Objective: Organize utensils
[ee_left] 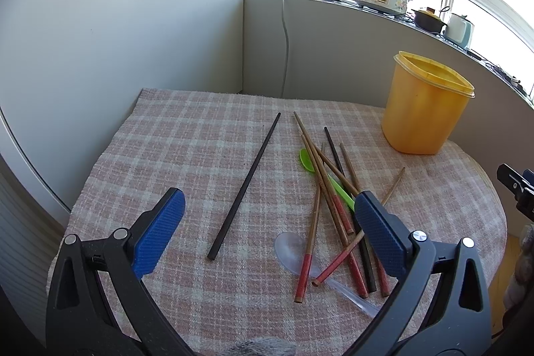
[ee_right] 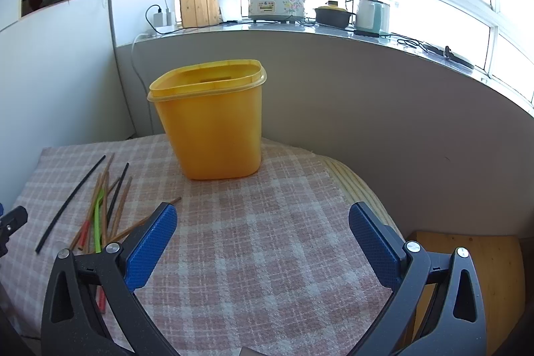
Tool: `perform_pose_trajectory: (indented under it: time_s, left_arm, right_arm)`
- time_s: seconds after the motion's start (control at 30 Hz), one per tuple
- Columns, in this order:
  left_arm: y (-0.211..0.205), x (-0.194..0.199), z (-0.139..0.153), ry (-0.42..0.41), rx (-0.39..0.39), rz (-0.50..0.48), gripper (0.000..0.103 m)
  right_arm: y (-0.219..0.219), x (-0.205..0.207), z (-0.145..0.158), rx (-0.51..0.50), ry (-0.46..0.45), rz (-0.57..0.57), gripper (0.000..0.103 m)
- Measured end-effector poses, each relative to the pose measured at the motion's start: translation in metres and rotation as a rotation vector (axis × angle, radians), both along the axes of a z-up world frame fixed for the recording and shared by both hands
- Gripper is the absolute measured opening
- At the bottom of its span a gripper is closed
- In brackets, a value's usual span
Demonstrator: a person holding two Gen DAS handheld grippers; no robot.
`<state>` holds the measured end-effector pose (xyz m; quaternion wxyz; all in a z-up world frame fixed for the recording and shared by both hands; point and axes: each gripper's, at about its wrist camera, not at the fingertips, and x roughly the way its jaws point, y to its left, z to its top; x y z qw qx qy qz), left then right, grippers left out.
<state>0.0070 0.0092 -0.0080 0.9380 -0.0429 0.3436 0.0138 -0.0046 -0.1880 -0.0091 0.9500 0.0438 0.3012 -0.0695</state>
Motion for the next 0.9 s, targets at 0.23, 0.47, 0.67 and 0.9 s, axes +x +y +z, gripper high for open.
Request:
perform_pose_trajectory:
  time_s: [0.23, 0.47, 0.67, 0.9]
  left_arm:
    - [0.004, 0.008, -0.001, 0.013, -0.005, 0.001, 0.103]
    - [0.008, 0.017, -0.006, 0.043, -0.002, -0.012, 0.103]
    - [0.017, 0.021, -0.013, 0.047, -0.046, -0.087, 0.097]
    - [0.021, 0.036, -0.021, 0.097, -0.117, -0.173, 0.076]
  right_arm:
    - [0.0, 0.008, 0.002, -0.008, 0.006, 0.001, 0.102]
    - [0.005, 0.012, 0.002, 0.001, 0.007, 0.019, 0.102]
    - [0.005, 0.015, -0.005, 0.047, -0.014, 0.095, 0.102]
    - [0.009, 0.034, -0.018, 0.18, 0.05, 0.208, 0.102]
